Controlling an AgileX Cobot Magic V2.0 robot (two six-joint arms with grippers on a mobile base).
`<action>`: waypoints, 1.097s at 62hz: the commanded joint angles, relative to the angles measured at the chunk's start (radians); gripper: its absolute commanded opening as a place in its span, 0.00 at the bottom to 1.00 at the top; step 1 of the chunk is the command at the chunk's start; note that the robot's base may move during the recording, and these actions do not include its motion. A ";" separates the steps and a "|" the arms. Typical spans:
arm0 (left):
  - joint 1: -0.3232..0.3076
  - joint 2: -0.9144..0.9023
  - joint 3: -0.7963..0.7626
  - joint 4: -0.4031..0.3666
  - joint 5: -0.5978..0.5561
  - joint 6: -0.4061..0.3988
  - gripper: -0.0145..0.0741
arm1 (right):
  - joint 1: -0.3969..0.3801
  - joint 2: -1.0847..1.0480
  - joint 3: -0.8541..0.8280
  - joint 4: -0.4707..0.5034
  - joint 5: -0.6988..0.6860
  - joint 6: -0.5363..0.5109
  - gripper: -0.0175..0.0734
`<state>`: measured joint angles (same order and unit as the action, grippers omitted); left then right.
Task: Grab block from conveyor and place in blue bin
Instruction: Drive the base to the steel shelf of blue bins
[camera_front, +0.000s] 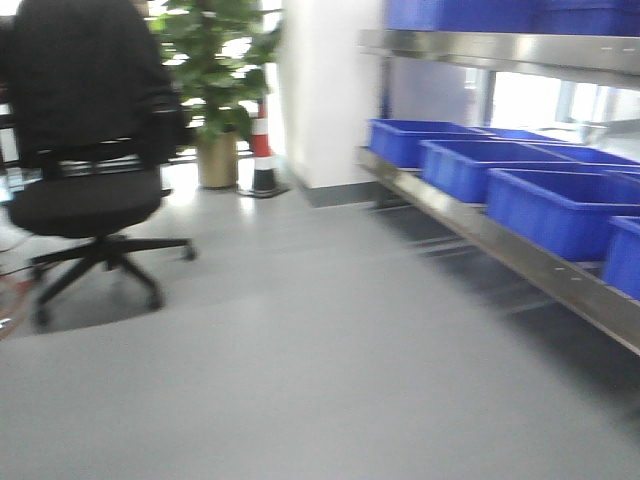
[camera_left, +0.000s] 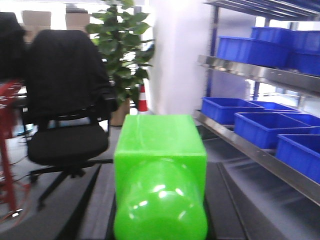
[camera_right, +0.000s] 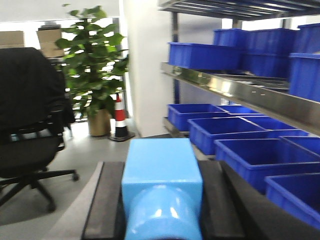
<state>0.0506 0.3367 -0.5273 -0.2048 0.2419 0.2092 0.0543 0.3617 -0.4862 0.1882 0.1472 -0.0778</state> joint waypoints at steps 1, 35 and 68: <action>-0.008 -0.005 -0.002 0.001 -0.022 -0.001 0.04 | -0.001 -0.001 -0.007 -0.002 -0.013 -0.003 0.01; -0.008 -0.005 -0.002 0.001 -0.022 -0.001 0.04 | -0.001 -0.001 -0.007 -0.002 -0.013 -0.003 0.01; -0.008 -0.005 -0.002 0.001 -0.022 -0.001 0.04 | -0.001 -0.001 -0.007 -0.002 -0.013 -0.003 0.01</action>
<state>0.0506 0.3367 -0.5273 -0.2048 0.2419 0.2092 0.0543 0.3617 -0.4862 0.1882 0.1472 -0.0778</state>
